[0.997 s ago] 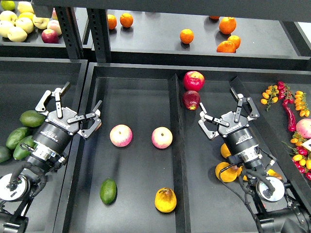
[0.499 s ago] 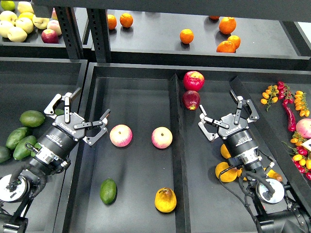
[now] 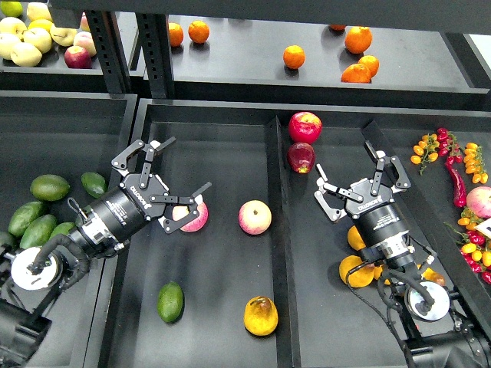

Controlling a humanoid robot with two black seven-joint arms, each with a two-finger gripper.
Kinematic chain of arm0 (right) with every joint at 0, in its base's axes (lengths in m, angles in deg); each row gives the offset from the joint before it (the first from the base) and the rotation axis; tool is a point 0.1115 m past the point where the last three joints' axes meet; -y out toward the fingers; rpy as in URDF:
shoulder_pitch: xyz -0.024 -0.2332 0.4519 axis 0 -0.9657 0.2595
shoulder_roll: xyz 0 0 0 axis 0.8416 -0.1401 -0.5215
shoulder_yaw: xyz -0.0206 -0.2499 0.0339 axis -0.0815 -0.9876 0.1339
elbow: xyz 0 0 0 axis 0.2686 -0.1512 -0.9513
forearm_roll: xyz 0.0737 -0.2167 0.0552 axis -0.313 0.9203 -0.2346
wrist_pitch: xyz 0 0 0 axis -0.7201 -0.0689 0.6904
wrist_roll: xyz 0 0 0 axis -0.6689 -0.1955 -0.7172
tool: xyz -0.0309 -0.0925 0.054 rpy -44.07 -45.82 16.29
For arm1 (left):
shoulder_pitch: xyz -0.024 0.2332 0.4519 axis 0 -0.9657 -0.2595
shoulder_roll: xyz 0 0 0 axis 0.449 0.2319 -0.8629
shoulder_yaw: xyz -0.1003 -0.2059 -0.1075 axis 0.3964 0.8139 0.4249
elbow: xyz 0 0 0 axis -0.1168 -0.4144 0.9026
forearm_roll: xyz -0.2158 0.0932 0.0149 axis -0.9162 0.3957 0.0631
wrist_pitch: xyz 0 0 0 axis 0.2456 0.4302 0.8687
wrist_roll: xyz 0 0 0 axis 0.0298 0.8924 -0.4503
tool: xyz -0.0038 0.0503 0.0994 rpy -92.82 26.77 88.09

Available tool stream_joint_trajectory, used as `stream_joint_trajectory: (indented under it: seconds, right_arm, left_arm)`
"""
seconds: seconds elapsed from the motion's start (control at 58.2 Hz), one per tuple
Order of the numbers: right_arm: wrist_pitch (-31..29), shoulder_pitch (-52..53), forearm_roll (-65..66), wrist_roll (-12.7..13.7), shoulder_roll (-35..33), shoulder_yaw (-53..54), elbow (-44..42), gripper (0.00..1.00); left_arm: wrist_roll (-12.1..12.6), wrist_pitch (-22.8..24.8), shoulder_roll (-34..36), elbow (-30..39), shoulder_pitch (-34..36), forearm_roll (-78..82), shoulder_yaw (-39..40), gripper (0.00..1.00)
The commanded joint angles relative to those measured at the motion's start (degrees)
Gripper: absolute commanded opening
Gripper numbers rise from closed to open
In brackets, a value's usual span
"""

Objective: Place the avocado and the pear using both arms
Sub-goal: 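Swing the left gripper toward the small green avocado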

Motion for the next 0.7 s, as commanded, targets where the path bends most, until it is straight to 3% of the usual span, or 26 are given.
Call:
stream_joint_trajectory:
  seconds: [0.0, 0.189, 0.395, 0.688]
  right_arm:
    - [0.00, 0.23, -0.03, 0.01, 0.00, 0.87, -0.02, 0.99]
    - [0.00, 0.40, -1.17, 0.01, 0.00, 1.84, -0.02, 0.99]
    - [0.00, 0.58, -2.05, 0.01, 0.00, 3.51, -0.02, 0.99]
    - [0.00, 1.37, -2.05, 0.01, 0.00, 5.54, -0.90, 0.99]
  left_arm:
    - [-0.02, -0.02, 10.86, -1.30, 8.25, 1.15, -17.36, 0.99]
    - [-0.02, -0.02, 15.47, -3.24, 18.83, 3.35, -32.27, 0.99]
    - [-0.02, -0.02, 13.45, -12.81, 29.64, 13.97, -44.22, 0.99]
    - [-0.02, -0.02, 8.00, -20.81, 31.23, 29.28, -53.28, 0.99]
